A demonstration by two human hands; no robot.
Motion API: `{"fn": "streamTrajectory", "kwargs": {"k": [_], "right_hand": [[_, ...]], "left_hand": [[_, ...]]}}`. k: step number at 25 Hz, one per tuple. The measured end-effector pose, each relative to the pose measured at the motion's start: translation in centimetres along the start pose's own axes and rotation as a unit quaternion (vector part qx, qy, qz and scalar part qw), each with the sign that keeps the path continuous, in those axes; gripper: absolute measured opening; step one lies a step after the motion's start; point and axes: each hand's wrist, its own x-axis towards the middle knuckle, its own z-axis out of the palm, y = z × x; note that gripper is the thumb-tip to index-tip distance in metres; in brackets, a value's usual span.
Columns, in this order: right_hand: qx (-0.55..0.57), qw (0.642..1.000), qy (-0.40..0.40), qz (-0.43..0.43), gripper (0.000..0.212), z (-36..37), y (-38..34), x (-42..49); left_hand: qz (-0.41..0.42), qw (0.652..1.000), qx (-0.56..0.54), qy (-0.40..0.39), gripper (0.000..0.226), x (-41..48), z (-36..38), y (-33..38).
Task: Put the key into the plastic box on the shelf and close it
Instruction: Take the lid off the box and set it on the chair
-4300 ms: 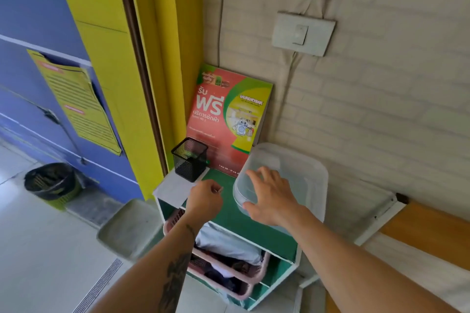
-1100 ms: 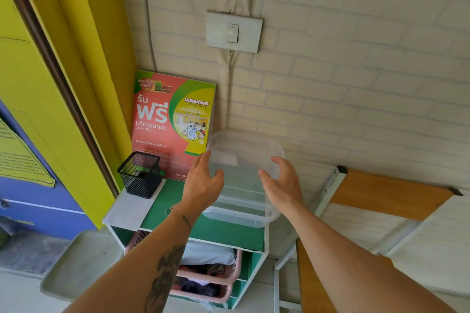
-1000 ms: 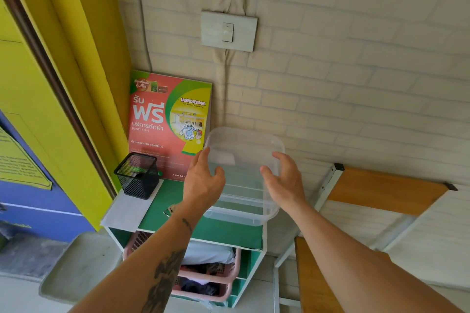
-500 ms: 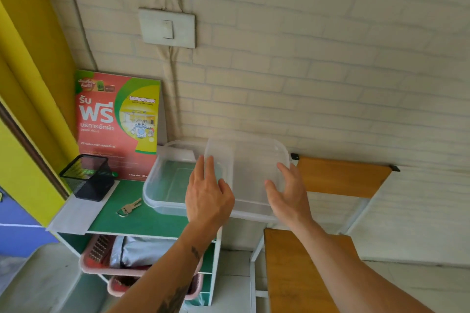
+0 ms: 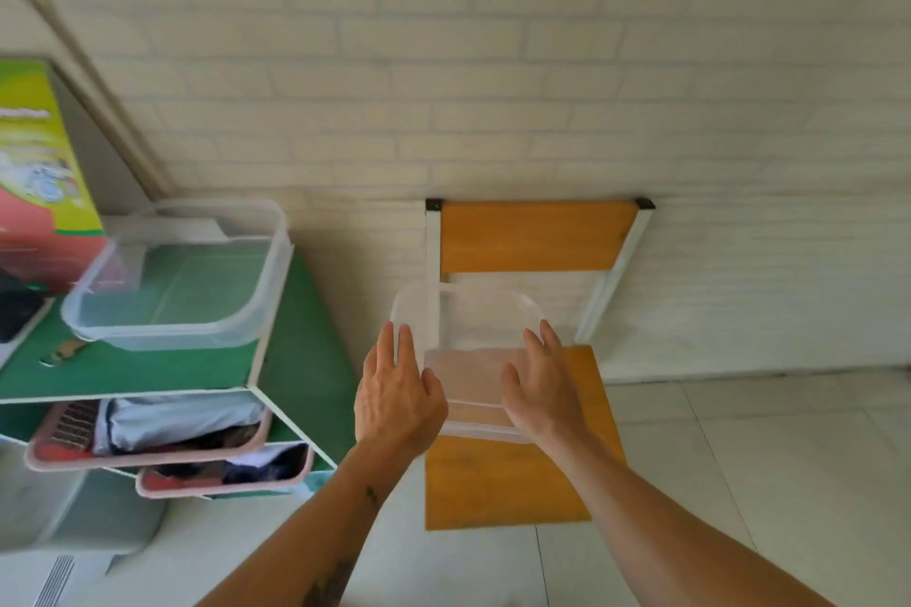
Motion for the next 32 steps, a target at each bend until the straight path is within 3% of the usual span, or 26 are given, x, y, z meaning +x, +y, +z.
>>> {"fn": "streamTrajectory", "kwargs": {"k": [9, 14, 19, 25, 32], "right_hand": [[-0.079, 0.993, -0.066, 0.060, 0.066, 9.5, 13.1, 4.1], [-0.111, 0.987, -0.086, 0.078, 0.060, 16.9, 19.5, 6.6], [-0.131, 0.985, -0.080, 0.076, 0.065, 20.7, 22.4, 7.1], [-0.124, 0.984, -0.091, 0.089, 0.067, 19.2, 21.5, 6.9], [-0.045, 0.989, -0.123, 0.070, 0.058, 11.1, 13.1, 5.1]], "left_hand": [[0.008, 0.980, 0.010, -0.198, 0.065, 3.9, 15.0, -3.9], [0.002, 0.969, 0.021, -0.248, 0.070, 6.5, 24.4, -8.0], [-0.003, 0.966, 0.033, -0.258, 0.070, 7.0, 29.2, -10.3], [-0.037, 0.968, 0.023, -0.248, 0.063, 7.1, 28.1, -9.4], [-0.070, 0.975, -0.071, -0.197, 0.050, 6.0, 16.0, -6.1]]}}
